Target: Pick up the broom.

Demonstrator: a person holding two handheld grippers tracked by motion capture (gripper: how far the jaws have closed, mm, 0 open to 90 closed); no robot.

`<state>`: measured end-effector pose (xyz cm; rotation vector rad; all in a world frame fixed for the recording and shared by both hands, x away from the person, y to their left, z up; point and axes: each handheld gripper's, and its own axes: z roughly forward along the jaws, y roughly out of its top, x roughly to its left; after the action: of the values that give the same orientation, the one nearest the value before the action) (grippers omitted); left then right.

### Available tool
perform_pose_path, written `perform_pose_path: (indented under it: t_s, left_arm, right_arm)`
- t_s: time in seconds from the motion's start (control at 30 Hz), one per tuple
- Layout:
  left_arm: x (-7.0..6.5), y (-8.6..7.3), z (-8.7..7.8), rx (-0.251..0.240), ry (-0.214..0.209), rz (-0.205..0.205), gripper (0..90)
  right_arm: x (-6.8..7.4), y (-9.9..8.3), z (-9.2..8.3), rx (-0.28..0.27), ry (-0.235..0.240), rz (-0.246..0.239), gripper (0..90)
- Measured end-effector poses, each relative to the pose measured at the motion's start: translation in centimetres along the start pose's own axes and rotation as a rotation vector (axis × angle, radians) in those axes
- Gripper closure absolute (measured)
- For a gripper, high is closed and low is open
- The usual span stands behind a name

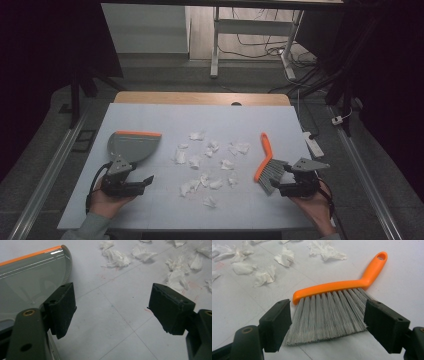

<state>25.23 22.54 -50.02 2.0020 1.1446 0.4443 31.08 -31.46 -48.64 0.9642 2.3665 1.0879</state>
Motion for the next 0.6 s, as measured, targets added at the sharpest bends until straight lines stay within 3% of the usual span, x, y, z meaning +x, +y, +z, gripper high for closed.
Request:
perform_pose_path:
  t_s: [0.6]
  left_arm:
    - [-0.19,0.00,-0.09,-0.013,0.013,0.019,23.7]
  right_arm:
    - [0.61,0.48,-0.12,0.040,0.015,-0.010,25.5]
